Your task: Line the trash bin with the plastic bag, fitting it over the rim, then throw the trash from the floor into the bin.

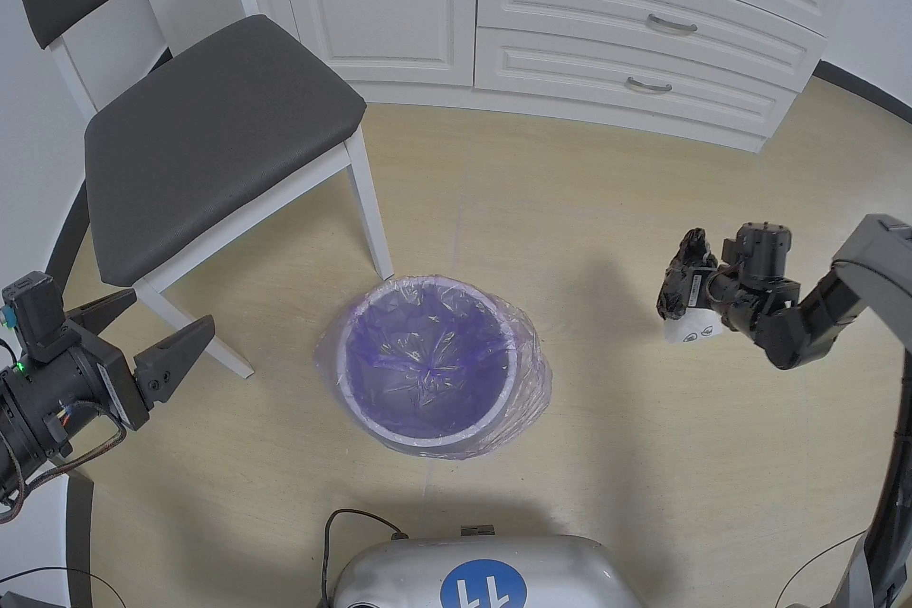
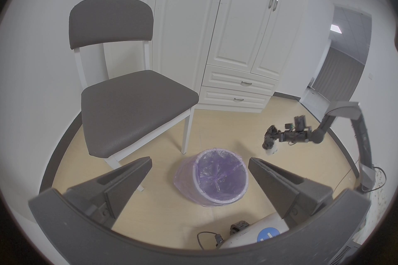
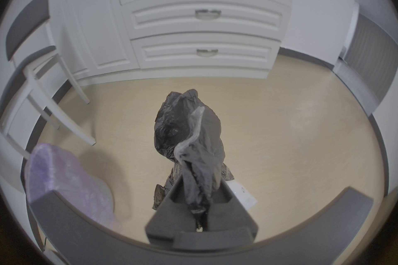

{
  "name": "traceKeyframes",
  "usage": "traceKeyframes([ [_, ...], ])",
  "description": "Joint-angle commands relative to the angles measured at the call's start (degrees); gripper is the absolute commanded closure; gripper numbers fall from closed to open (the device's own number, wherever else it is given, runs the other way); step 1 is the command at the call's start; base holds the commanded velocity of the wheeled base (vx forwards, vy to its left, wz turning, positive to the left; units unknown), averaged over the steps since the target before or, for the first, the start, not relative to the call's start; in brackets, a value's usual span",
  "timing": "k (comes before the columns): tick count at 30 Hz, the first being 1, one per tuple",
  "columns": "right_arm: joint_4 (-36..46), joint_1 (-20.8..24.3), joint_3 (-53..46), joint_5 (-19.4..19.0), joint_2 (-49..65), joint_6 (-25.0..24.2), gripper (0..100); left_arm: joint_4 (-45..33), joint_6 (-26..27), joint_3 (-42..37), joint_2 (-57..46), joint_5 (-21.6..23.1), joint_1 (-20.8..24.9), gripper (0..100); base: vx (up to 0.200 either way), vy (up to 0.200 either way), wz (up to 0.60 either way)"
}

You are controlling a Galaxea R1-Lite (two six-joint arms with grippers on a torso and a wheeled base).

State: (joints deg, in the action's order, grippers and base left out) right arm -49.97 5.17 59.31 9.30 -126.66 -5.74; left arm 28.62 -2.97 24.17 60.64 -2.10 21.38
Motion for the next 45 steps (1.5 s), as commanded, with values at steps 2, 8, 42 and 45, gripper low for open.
traceKeyframes([
  [2,3.5,4.9,-16.2,-2.4,28.0,7.9,100,0.1,0.4,-0.4,-0.2,-0.1,0.1,0,0.000,0.000,0.00],
  [8,0.9,11.9,-20.5,-2.4,36.4,8.7,100,0.2,0.5,-0.8,0.0,-0.1,0.2,0,0.000,0.000,0.00],
  [42,-28.3,23.8,-12.4,2.0,10.0,9.7,100,1.4,0.5,-1.6,-0.7,0.0,1.9,0,0.000,0.000,0.00],
  [45,-27.8,28.7,-11.6,2.0,10.0,4.5,100,1.5,0.5,-1.7,-0.7,-0.1,2.2,0,0.000,0.000,0.00],
])
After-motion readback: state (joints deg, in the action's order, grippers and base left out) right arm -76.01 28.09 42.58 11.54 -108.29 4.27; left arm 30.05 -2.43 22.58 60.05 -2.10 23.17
